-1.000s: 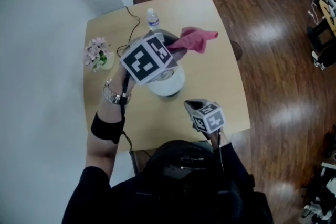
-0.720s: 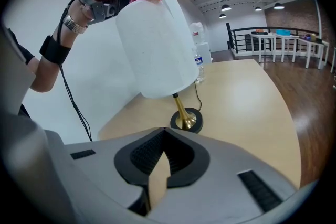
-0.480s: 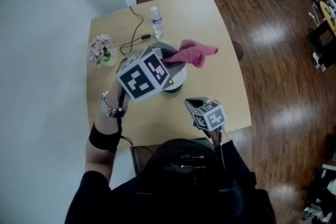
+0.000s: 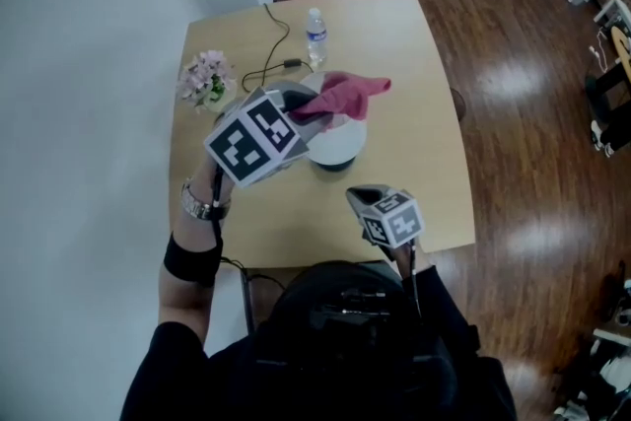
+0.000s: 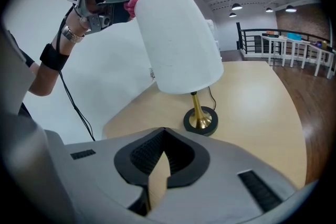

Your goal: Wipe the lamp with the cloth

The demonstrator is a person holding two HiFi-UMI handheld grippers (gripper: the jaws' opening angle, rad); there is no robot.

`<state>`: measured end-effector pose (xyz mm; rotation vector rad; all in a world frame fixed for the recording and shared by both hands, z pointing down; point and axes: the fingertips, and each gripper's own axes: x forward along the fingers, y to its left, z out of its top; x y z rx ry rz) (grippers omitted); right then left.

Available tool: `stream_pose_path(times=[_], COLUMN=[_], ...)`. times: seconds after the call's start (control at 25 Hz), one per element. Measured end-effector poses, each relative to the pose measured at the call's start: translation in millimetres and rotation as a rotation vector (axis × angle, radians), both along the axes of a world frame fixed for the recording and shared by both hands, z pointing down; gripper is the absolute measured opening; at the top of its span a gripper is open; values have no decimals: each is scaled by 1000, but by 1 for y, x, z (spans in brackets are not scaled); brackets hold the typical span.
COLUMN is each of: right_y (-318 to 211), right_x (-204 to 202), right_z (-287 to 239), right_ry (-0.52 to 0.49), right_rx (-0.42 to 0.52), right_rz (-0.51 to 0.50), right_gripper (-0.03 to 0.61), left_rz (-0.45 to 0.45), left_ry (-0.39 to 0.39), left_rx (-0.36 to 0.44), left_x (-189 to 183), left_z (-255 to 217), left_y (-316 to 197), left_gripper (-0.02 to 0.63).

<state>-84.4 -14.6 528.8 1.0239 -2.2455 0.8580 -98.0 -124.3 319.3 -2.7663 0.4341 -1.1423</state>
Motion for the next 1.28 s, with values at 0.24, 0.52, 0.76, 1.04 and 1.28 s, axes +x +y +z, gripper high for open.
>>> stream_pose_path(times=[0.24,0.52,0.76,1.04,1.28], right_y=[18,17,9,4,6], right_x=[5,-1,-2,-3,-4], right_z=[-1,-1,-4,-8,0], right_ry=[4,9,6,12,19], right_rx=[-3,-4,3,1,-10], right_rz=[-5,10,27,31,17], right_gripper=[5,5,5,5,5], left_rz=[-59,-129,-217,-329,-409], left_ry=[60,144,193,254,269], left_rx=[6,34,80,116,51], left_x=[-6,-19,-37,-82,-114], left_z=[-11,-30,-46,-64,-21], left_y=[5,-22,-56,-73,-56], left_gripper=[94,95,94,94,94])
